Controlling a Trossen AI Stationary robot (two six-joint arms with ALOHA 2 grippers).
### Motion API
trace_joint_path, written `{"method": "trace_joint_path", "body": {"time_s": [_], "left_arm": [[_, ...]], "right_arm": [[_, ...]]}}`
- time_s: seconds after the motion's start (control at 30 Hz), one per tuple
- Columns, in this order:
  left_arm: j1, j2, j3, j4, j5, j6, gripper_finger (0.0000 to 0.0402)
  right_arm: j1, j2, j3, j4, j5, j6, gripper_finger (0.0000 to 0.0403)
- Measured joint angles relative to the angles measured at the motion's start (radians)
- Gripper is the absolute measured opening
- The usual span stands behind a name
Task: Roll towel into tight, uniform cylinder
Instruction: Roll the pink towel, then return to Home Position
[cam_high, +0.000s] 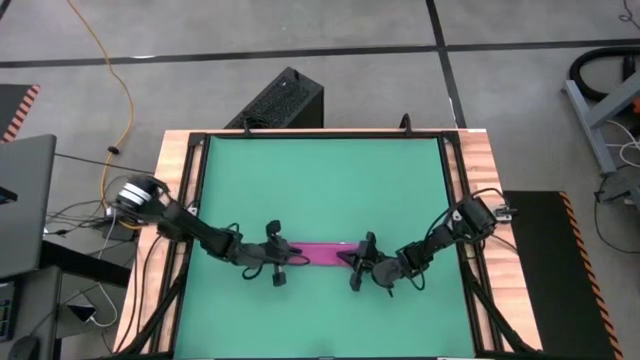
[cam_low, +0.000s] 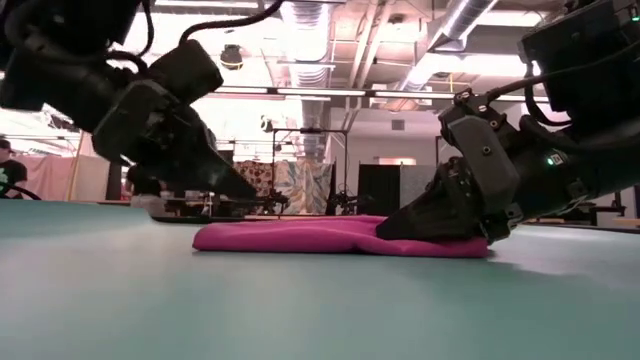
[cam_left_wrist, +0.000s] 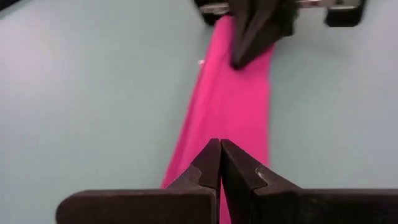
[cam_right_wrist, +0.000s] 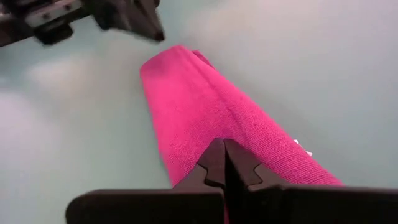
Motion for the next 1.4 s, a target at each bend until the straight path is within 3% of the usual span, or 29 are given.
{"method": "trace_joint_path", "body": {"time_s": [0.17,0.43,0.67,0.8,0.87,1.0,1.07,1.4], "left_arm": [[-0.033,-0.147,0.0,-0.15,-0.083,-0.009,0.0],[-0.094,-0.339,0.001,-0.188,-0.113,0.033,0.0],[-0.138,-0.537,0.001,-0.262,-0.113,0.071,0.0],[-0.154,-0.705,0.001,-0.303,-0.079,0.145,0.0],[-0.153,-0.803,0.001,-0.343,-0.009,0.181,0.0],[-0.154,-0.98,0.001,-0.469,0.219,0.279,0.0],[-0.154,-1.062,0.001,-0.523,0.278,0.303,0.0],[-0.153,-1.388,0.001,-0.736,0.131,0.322,0.0]], "right_arm": [[0.0,-0.075,-0.003,-0.01,-0.009,-0.078,0.0013],[0.0,-0.256,-0.002,0.002,-0.011,-0.271,0.0013],[0.015,-0.542,-0.002,-0.015,-0.007,-0.527,0.0029],[0.025,-0.778,-0.001,-0.191,-0.006,-0.643,0.0031],[0.031,-0.897,-0.001,-0.312,-0.027,-0.678,0.0029],[0.02,-1.107,-0.001,-0.532,-0.225,-0.7,0.0025],[0.001,-1.194,-0.001,-0.618,-0.312,-0.701,0.0023],[-0.062,-1.527,0.0,-0.887,-0.258,-0.703,0.0023]]}}
